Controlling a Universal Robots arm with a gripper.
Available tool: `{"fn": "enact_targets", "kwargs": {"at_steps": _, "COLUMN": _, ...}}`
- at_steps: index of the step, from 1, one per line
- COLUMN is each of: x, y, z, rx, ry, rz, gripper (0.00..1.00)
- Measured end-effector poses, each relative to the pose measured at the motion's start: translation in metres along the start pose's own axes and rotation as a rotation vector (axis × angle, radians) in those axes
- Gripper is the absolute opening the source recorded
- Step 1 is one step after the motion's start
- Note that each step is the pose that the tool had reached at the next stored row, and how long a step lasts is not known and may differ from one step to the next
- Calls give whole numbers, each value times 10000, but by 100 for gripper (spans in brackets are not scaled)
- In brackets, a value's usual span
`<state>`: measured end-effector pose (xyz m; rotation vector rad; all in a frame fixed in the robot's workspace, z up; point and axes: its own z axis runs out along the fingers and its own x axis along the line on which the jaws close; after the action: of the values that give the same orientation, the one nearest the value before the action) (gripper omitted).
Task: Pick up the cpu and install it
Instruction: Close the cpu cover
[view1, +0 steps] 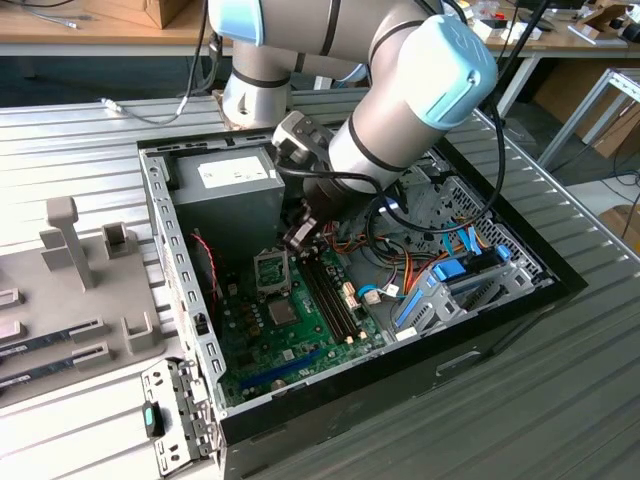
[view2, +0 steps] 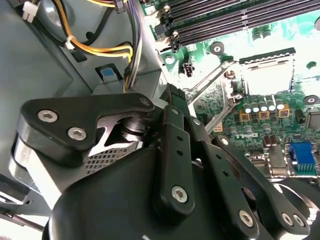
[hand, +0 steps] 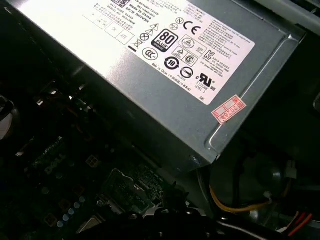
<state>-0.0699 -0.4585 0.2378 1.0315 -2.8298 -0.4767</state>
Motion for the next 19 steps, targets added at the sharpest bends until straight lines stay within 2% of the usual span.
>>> {"fn": "enact_targets", "kwargs": {"at_steps": 4, "x": 15, "y": -9, "z": -28, "rx": -62, "ry": -44, "rz": -24, "gripper": 11}}
{"fn": "enact_targets", "kwargs": {"at_steps": 8, "x": 31, "y": -22, "z": -50, "rx": -259, "ry": -199, "rz": -80, "gripper": 11}}
{"fn": "enact_targets", "kwargs": {"at_steps": 10, "x": 38, "y": -30, "z": -53, "rx": -381, "ry": -297, "rz": -113, "gripper": 11}}
{"fn": "enact_targets", "kwargs": {"at_steps": 12, "x": 43, "y": -36, "z": -56, "rx": -446, "ry": -348, "rz": -130, "gripper": 11}}
{"fn": "enact_targets", "kwargs": {"at_steps": 14, "x": 74, "y": -71, "z": -68, "rx": -552, "ry": -432, "rz": -161, "gripper": 11}}
{"fn": "enact_targets", "kwargs": {"at_steps": 17, "x": 78, "y": -83, "z": -70, "rx": -577, "ry": -442, "rz": -166, "gripper": 11}}
{"fn": "enact_targets", "kwargs": {"at_steps": 19, "x": 59, "y": -105, "z": -58, "rx": -605, "ry": -413, "rz": -153, "gripper": 11}}
